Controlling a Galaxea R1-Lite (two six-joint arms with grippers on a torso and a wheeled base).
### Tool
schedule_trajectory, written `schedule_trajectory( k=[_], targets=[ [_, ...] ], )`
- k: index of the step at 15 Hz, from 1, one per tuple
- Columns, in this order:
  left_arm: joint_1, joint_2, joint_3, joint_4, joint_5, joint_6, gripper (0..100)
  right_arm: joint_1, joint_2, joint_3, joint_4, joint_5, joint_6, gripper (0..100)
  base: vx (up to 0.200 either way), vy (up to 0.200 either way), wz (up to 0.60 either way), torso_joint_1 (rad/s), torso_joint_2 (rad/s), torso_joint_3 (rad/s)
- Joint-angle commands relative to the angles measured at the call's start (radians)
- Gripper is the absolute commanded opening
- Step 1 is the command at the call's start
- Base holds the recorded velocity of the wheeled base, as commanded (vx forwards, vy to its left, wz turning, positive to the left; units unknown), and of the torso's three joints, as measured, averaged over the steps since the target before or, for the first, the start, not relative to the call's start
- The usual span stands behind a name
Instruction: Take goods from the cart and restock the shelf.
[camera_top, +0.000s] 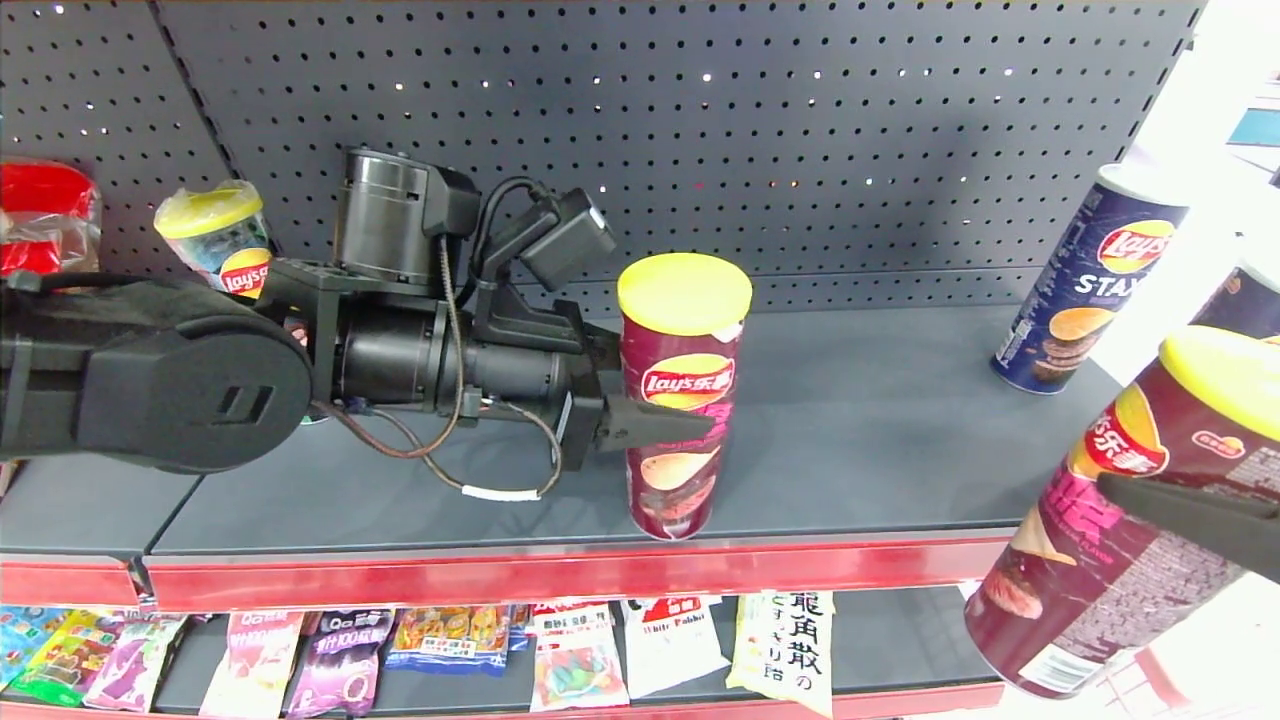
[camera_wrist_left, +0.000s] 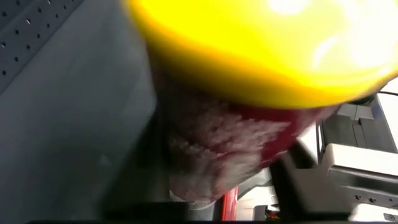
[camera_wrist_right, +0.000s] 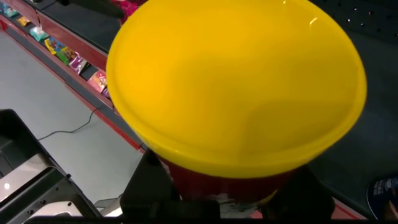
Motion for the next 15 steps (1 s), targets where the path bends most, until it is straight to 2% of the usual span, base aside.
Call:
schedule_trajectory(
  k=[1,4,5,8,9,12,15],
  targets=[
    [0.001,-0.002,0.008,-0.004,0.000,0.001,100,0.001,0.004,-0.005,-0.002,0.001,0.000,0,0.000,0.000,0.00,0.000,0.00,0.000],
    [0.002,-0.028,0.051,-0.004,0.002,0.000,100,0.002,0.036,-0.041,-0.002,0.004,-0.002,0,0.000,0.000,0.00,0.000,0.00,0.000],
    [0.008,-0.056,0.091,-0.004,0.011,0.003,100,0.002,0.084,-0.092,-0.003,0.007,-0.002,0,0.000,0.000,0.00,0.000,0.00,0.000],
    [0.027,-0.146,0.215,-0.011,0.082,-0.002,100,0.002,0.266,-0.250,-0.005,0.008,0.000,0,0.000,0.000,0.00,0.000,0.00,0.000],
    [0.045,-0.179,0.260,-0.013,0.103,-0.002,100,0.001,0.326,-0.287,-0.034,0.011,0.001,0,0.000,0.000,0.00,0.000,0.00,0.000],
    [0.093,-0.271,0.358,-0.013,0.111,-0.003,100,0.001,0.485,-0.351,-0.192,0.047,-0.002,0,0.000,0.000,0.00,0.000,0.00,0.000],
    [0.148,-0.349,0.442,-0.013,0.111,-0.005,100,0.002,0.594,-0.420,-0.198,0.073,-0.003,0,0.000,0.000,0.00,0.000,0.00,0.000]
  ],
)
